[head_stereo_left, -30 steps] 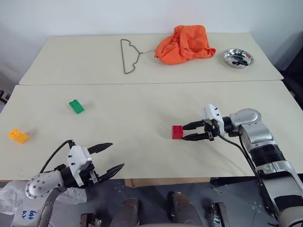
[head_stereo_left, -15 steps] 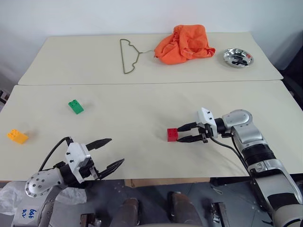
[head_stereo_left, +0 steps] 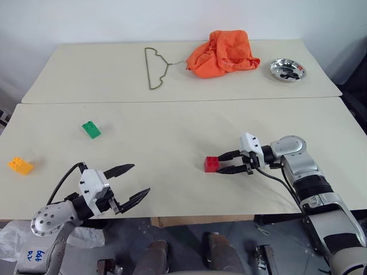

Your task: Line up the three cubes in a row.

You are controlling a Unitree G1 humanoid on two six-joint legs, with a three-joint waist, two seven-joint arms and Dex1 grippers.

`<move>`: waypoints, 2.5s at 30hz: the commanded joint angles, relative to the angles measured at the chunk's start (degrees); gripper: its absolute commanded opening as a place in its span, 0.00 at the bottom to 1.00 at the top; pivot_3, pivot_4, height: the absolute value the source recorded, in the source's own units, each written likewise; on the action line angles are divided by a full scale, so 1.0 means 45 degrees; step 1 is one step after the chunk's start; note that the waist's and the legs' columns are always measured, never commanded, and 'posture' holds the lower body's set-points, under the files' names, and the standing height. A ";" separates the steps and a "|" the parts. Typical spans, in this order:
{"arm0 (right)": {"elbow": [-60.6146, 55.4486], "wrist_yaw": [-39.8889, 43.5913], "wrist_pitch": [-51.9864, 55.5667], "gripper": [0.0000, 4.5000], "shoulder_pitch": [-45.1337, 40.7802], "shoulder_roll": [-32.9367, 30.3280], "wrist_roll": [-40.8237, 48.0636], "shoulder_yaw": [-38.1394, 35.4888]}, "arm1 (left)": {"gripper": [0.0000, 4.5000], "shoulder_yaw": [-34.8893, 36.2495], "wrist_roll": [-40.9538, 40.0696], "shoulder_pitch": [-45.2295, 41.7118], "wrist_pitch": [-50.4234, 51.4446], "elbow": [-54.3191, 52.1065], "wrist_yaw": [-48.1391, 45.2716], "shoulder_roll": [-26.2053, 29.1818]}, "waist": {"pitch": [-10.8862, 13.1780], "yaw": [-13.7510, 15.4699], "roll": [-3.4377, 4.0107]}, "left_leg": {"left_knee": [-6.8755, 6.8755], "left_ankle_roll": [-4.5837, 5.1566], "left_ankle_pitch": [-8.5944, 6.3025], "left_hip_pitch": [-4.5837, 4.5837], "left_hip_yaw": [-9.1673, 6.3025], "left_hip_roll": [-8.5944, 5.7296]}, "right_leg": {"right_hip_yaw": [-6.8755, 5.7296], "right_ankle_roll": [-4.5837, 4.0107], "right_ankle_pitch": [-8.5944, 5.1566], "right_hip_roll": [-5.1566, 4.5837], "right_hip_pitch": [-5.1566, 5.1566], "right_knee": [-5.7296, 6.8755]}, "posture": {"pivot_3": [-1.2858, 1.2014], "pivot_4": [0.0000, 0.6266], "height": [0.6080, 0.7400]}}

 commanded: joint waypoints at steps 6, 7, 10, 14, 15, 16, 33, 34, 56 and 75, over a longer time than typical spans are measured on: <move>0.0411 0.0621 -0.0208 0.99 -0.0137 -0.0442 0.0223 -0.0805 | 1.00 0.0631 -0.0265 0.0471 -0.0131 -0.0462 0.0543 -0.0416 | 0.0000 0.0002 0.0000 | -0.0001 0.0000 0.0000 -0.0001 -0.0002 0.0000 | -0.0001 0.0000 0.0000 0.0000 -0.0002 0.0000 | 0.52 0.24 1.00; 0.0327 0.0581 -0.0237 0.99 -0.0114 -0.0506 0.0270 -0.0901 | 1.00 0.0698 -0.0290 0.0521 -0.0134 -0.0469 0.0604 -0.0453 | 0.0000 0.0002 0.0000 | -0.0001 0.0000 0.0000 -0.0002 -0.0002 0.0001 | -0.0001 0.0000 0.0000 0.0001 -0.0002 0.0001 | 0.52 0.24 1.00; -0.0045 0.0683 -0.0650 0.99 0.0078 -0.0709 0.0807 -0.1514 | 1.00 0.1198 -0.0405 0.0919 -0.0262 -0.0493 0.0881 -0.0699 | 0.0000 0.0005 0.0000 | -0.0006 0.0000 0.0000 -0.0005 -0.0002 0.0001 | -0.0001 -0.0001 0.0000 0.0001 -0.0006 -0.0003 | 0.52 0.24 1.00; -0.0783 0.1123 -0.0639 0.99 0.0670 -0.0742 0.2742 -0.2480 | 1.00 0.2571 -0.0346 0.1790 -0.1052 -0.0059 0.1748 -0.1613 | 0.0000 -0.0013 0.0000 | -0.0010 -0.0001 -0.0002 -0.0005 -0.0002 0.0004 | 0.0000 -0.0001 0.0000 0.0002 -0.0004 -0.0013 | 0.52 0.24 1.00; -0.0970 0.1121 -0.0495 0.99 0.0820 -0.0653 0.3040 -0.2783 | 1.00 0.3038 -0.0398 0.1973 -0.1286 0.0102 0.2087 -0.1975 | 0.0000 -0.0009 -0.0001 | -0.0010 -0.0001 -0.0002 -0.0004 -0.0002 0.0005 | -0.0002 0.0000 0.0000 0.0002 -0.0002 -0.0014 | 0.52 0.24 1.00; -0.1444 0.1122 0.0690 0.99 0.1042 -0.0846 0.3468 -0.2825 | 1.00 0.3673 -0.0413 0.2199 -0.1645 0.0262 0.2635 -0.2485 | 0.0000 -0.0004 -0.0001 | -0.0009 -0.0001 -0.0002 -0.0005 -0.0002 0.0006 | -0.0002 0.0000 0.0000 0.0003 -0.0002 -0.0016 | 0.52 0.24 1.00; -0.6171 -0.0247 0.0491 0.99 0.3507 0.1172 0.4848 -0.3555 | 1.00 0.8076 -0.1897 0.2515 -0.3248 0.3210 0.7482 -0.5718 | -0.0006 0.0546 -0.0046 | 0.0068 0.0029 -0.0052 0.0007 -0.0035 0.0003 | -0.0003 0.0005 0.0005 -0.0011 0.0059 -0.0025 | 0.52 0.24 1.00; -0.6246 -0.0344 0.0538 0.99 0.3579 0.1187 0.4841 -0.3554 | 1.00 0.7870 -0.1767 0.2350 -0.3105 0.3027 0.7594 -0.5561 | -0.0008 0.0583 -0.0050 | 0.0076 0.0025 -0.0060 0.0007 -0.0046 0.0003 | -0.0002 0.0004 0.0006 -0.0011 0.0067 -0.0028 | 0.52 0.24 1.00; -0.6761 -0.2116 0.0500 0.99 0.4215 0.0848 0.4546 -0.4136 | 1.00 0.1629 0.2933 -0.8934 0.3386 0.5814 1.3858 -0.4438 | -0.0010 0.0583 -0.0052 | 0.0186 0.0018 -0.0081 -0.0019 -0.0049 -0.0005 | -0.0044 0.0008 0.0008 0.0034 0.0047 0.0044 | 0.52 0.24 1.00; -0.7296 -0.2549 0.0730 1.00 0.4681 0.0701 0.4347 -0.4215 | 0.59 0.1377 0.3610 -1.0766 0.2836 0.8913 1.4146 -0.4891 | -0.0007 0.0612 -0.0056 | 0.0188 0.0018 -0.0080 -0.0037 -0.0046 -0.0019 | -0.0048 0.0013 0.0010 0.0018 0.0024 0.0050 | 0.52 0.24 1.00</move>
